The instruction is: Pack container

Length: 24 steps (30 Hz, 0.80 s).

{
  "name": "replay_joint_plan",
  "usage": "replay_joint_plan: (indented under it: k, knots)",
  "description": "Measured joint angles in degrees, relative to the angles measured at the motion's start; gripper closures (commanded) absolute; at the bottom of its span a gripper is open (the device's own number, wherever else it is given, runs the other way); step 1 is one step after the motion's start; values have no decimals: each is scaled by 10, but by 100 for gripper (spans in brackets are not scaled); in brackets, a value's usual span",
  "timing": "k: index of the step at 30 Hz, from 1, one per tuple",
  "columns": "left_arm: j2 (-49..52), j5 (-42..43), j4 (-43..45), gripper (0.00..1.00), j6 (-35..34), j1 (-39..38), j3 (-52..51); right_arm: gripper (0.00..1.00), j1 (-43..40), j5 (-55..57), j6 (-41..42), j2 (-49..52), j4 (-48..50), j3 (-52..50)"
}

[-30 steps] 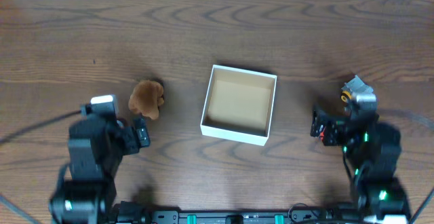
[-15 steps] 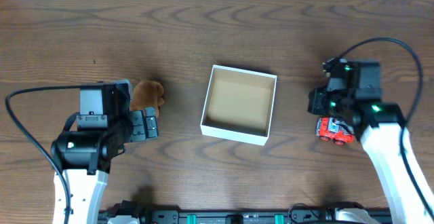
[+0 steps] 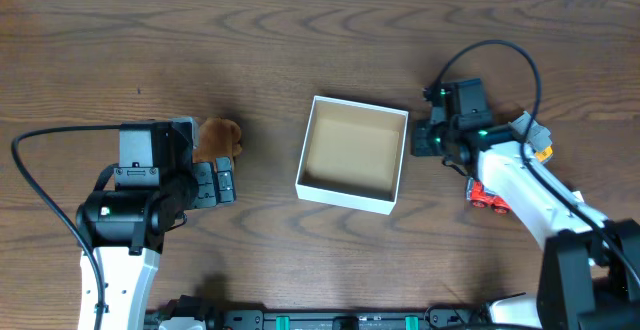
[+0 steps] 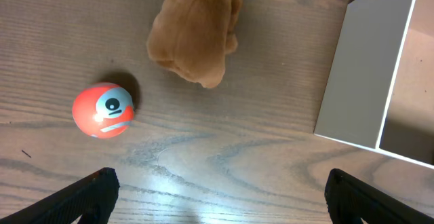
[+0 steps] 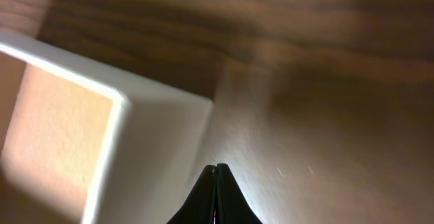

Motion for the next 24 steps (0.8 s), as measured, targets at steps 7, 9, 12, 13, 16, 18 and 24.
replay_joint_plan:
  k: [7,9,12,13,16,18,24]
  knots:
    - [0,0,1,2,0,0,0,99,25,13,14,42,112,0]
    - [0,0,1,2,0,0,0,99,28,17,16,51,135,0]
    - [0,0,1,2,0,0,0,99,28,26,18,55,166,0]
    - [0,0,1,2,0,0,0,99,28,30,18,55,174,0]
    - [0,0,1,2,0,0,0,99,28,37,17,55,191,0]
    - [0,0,1,2,0,0,0,98,28,40,16,55,198,0]
    - [0,0,1,2,0,0,0,97,28,43,10,55,201,0]
